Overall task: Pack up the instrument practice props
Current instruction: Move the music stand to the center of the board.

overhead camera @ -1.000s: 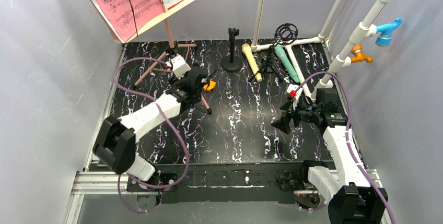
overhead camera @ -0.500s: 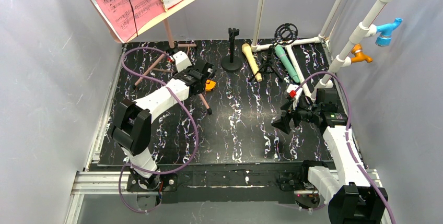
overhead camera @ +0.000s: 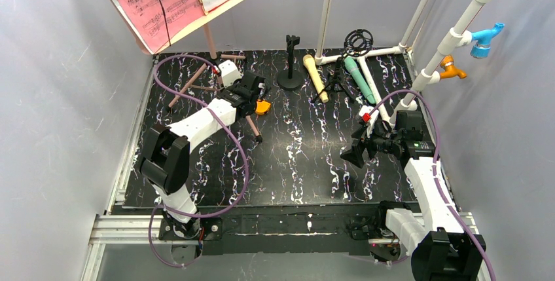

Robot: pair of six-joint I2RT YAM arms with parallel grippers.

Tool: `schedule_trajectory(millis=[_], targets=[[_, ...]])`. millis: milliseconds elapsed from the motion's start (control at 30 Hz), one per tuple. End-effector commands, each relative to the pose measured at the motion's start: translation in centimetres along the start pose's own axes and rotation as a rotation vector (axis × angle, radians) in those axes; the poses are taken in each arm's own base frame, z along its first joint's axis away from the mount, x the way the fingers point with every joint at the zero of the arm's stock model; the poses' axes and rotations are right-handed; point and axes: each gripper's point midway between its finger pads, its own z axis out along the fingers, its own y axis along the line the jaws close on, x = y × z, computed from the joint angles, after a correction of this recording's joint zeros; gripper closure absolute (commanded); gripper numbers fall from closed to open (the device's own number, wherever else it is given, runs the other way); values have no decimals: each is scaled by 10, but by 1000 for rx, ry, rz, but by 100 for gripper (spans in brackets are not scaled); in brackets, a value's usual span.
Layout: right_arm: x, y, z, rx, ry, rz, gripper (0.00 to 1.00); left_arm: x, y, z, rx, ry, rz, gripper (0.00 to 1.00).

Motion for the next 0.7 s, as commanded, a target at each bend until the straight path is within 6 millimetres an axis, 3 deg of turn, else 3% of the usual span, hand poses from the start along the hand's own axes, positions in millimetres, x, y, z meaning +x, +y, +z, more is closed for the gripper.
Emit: schedule_trajectory(millis=[0,67,400,667], targets=[[0,-2,0,1,-7,-10,2,-10,13,2,-23,-48,20,94],[1,-2,1,1,-7,-11,2,-9,12,0,-6,-44,28,100],[0,-2,0,4,-8,-11,2,8,10,-15,152,15,65,100],[0,-3,-1,8,-10,-11,2,23,-4,-32,340,77,116,100]])
